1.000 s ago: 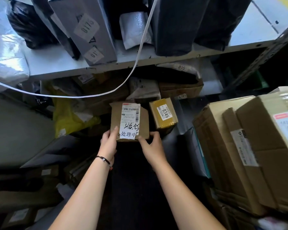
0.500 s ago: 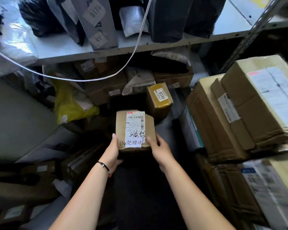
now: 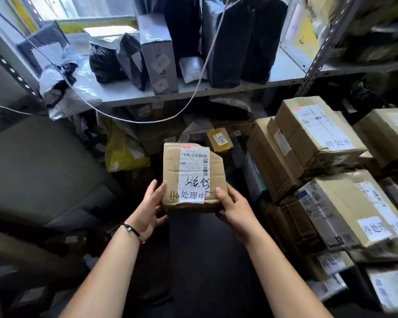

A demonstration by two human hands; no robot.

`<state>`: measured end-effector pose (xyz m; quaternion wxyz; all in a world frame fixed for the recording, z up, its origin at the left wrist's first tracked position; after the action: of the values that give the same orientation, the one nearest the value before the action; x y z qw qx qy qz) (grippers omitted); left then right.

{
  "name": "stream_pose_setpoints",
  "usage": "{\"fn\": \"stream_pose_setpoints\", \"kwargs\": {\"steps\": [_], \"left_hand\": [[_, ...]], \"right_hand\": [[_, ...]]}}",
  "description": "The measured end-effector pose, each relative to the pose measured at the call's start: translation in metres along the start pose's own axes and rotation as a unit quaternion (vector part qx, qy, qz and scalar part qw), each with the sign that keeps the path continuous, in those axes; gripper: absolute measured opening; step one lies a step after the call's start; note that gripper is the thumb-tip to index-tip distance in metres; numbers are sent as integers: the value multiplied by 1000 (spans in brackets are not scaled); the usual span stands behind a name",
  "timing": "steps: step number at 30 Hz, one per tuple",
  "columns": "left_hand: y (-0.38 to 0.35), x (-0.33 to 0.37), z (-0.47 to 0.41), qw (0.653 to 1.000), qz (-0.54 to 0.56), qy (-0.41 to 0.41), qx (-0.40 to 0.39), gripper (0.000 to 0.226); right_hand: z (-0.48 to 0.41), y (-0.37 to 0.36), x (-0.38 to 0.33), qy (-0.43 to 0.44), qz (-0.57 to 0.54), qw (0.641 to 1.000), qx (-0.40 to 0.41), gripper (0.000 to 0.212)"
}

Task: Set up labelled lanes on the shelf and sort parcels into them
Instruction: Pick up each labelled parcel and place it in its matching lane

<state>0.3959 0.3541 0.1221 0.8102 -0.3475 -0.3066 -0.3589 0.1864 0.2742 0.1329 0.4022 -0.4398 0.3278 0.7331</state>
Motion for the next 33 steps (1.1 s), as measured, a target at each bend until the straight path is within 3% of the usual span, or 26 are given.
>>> {"fn": "stream_pose_setpoints", "kwargs": {"steps": [3,7,14,18,23,28,33], "left_hand": [[-3,8,28,999,-12,-16,-41,105],[-21,20,73,993,-2,-62,-105,89],[-53,6,151,984,29,-55,-168,82],[-80,-2,173,972,12,-51,-230,79],[-140,-21,197,960,-21,-45,-277,82],[-193,-50,216,951,-19,-42,-305,82],[-259,-86,228,951,-10,-34,-306,86]], "right_hand": [[37,0,-9,18,-9,1000,9,37],[97,2,-24,46,-32,997,47,28],[184,32,-36,56,-44,993,99,35],[220,56,-8,13,-67,993,97,60],[282,91,10,38,-131,984,114,70],[320,153,7,77,-158,971,160,117],[349,220,17,77,-120,975,170,121]]}}
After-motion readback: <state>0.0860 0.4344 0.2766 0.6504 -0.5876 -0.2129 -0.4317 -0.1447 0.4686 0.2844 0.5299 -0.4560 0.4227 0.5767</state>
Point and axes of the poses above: each hand's wrist, its own z-axis away from the middle knuckle, its own y-axis out of the back of the hand, x = y × z, the point moved 7 cm from there along -z, towards the middle knuckle, and after that the axes turned 15 degrees about z, right-handed, at the moved point
